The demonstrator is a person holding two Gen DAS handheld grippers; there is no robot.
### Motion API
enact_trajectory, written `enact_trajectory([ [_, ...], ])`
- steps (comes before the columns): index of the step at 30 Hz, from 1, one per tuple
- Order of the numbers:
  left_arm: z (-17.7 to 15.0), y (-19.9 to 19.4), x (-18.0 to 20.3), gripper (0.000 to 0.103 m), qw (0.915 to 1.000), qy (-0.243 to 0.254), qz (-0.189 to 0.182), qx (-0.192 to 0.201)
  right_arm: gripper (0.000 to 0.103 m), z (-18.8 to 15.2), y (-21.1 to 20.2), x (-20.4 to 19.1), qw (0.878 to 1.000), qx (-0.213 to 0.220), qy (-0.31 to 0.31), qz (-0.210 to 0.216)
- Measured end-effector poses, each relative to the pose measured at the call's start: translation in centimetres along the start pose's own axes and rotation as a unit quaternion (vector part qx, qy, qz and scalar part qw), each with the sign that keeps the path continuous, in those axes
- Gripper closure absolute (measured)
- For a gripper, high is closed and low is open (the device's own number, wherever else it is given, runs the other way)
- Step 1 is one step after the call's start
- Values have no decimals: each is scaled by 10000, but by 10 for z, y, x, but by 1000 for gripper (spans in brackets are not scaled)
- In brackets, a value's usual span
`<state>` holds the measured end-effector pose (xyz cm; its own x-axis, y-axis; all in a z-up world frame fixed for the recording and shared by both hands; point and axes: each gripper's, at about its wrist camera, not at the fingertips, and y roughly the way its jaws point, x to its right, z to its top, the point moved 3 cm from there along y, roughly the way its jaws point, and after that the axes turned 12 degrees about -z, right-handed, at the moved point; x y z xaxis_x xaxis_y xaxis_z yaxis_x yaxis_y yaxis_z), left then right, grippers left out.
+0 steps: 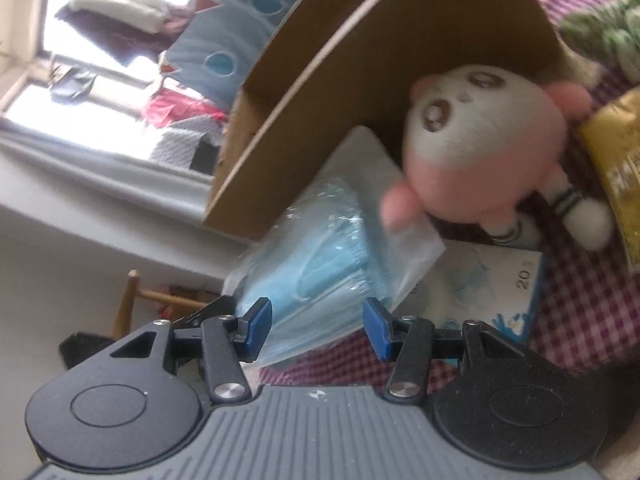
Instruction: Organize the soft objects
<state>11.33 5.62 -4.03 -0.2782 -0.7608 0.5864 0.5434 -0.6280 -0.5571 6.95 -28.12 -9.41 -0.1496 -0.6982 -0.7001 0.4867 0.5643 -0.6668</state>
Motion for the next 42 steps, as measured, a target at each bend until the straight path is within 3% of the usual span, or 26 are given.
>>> enact_trajectory([
  [3, -2, 4, 0, 54, 9998, 108, 152, -87, 49, 2, 2, 2, 9997, 123, 157, 129],
  [8, -4, 8, -4, 55, 9995, 110, 223, -194, 49, 2, -9, -1, 9961, 325, 174, 805],
  [11, -3, 8, -6, 55, 9996, 35, 208, -183, 49, 2, -10, 9, 9945, 172, 310, 990],
  [16, -3, 9, -11, 53, 9996, -25, 165, -207, 49, -3, 4, 28, 9973, -33, 576, 452],
  [20, -3, 9, -11, 53, 9997, -33, 133, -207, 49, 3, 4, 30, 9942, 304, 815, 629],
  [26, -2, 10, -17, 52, 9997, -98, 19, -222, 49, 7, -7, 27, 9842, 651, 886, 1389],
  [31, -1, 11, -20, 51, 9995, -174, -77, -253, 45, 3, -7, 50, 9869, 444, 1122, 1069],
  [36, -1, 12, -21, 51, 9994, -166, -116, -267, 40, 0, -7, 67, 9865, 683, 1405, 490],
  [40, 0, 13, -22, 51, 9994, -141, -148, -274, 40, 6, 9, 60, 9879, 676, 1333, 419],
  [42, 0, 12, -22, 51, 9994, -132, -160, -263, 41, 9, 14, 51, 9883, 653, 1235, 611],
])
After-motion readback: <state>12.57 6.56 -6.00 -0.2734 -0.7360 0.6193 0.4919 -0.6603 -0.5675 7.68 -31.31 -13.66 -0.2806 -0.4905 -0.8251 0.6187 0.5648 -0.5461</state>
